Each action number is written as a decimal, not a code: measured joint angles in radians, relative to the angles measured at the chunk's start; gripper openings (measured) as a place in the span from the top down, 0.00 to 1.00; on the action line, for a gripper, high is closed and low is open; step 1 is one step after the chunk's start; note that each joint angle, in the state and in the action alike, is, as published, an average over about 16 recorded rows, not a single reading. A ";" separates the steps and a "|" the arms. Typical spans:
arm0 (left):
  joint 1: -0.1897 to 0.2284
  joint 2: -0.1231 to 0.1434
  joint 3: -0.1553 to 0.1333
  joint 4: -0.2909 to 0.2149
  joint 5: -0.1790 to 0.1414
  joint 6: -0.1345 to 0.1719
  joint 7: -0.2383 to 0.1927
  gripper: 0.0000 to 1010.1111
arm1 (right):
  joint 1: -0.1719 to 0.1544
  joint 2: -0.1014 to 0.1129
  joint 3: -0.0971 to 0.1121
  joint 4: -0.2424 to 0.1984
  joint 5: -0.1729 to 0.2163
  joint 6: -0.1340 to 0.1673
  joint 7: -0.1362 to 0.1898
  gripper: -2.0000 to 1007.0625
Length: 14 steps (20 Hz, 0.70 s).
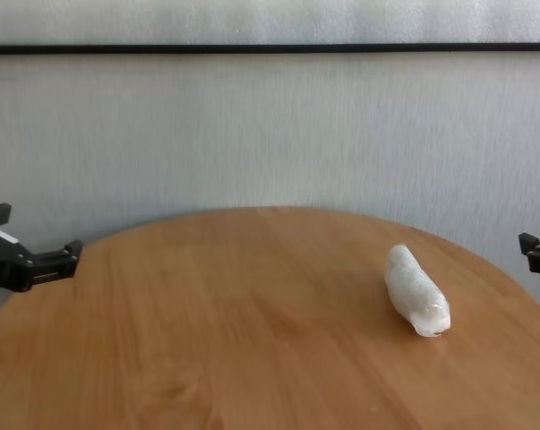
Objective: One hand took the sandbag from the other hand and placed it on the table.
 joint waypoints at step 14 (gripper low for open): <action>0.008 0.021 0.005 0.017 0.018 -0.053 0.021 0.01 | -0.029 0.019 0.013 -0.012 -0.048 -0.035 -0.027 0.00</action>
